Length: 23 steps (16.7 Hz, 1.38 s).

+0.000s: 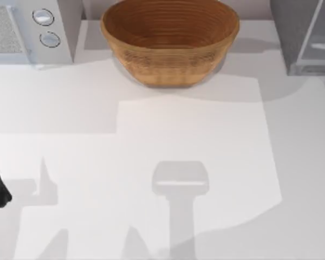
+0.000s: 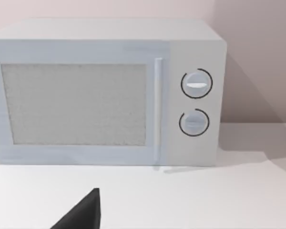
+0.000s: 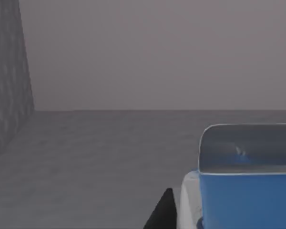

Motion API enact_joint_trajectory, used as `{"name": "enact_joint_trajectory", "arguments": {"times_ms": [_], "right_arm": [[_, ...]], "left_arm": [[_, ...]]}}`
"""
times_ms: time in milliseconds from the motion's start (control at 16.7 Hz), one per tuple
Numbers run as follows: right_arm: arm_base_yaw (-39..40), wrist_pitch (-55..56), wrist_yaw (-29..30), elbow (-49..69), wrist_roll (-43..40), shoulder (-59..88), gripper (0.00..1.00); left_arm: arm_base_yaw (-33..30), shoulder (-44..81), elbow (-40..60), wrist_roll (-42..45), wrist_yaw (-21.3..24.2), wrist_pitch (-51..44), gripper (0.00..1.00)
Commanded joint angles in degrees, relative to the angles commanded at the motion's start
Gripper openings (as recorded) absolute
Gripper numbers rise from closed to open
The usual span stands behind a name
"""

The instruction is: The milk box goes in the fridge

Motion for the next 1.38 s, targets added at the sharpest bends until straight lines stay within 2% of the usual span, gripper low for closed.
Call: {"name": "enact_joint_trajectory", "arguments": {"times_ms": [180,660,1080,1380], "right_arm": [[0.4,-3.6,0.4,5.3,0.2,4.0,0.00],[2.7,-18.8,2.9,32.0,0.0,14.4,0.00],[3.2,-20.8,3.4,35.7,-0.2,14.4,0.00],[3.2,-20.8,3.4,35.7,-0.2,14.4,0.38]], "left_arm": [[0.0,0.0,0.0,0.0,0.0,0.0,1.00],[0.0,0.0,0.0,0.0,0.0,0.0,1.00],[0.0,0.0,0.0,0.0,0.0,0.0,1.00],[0.0,0.0,0.0,0.0,0.0,0.0,1.00]]}}
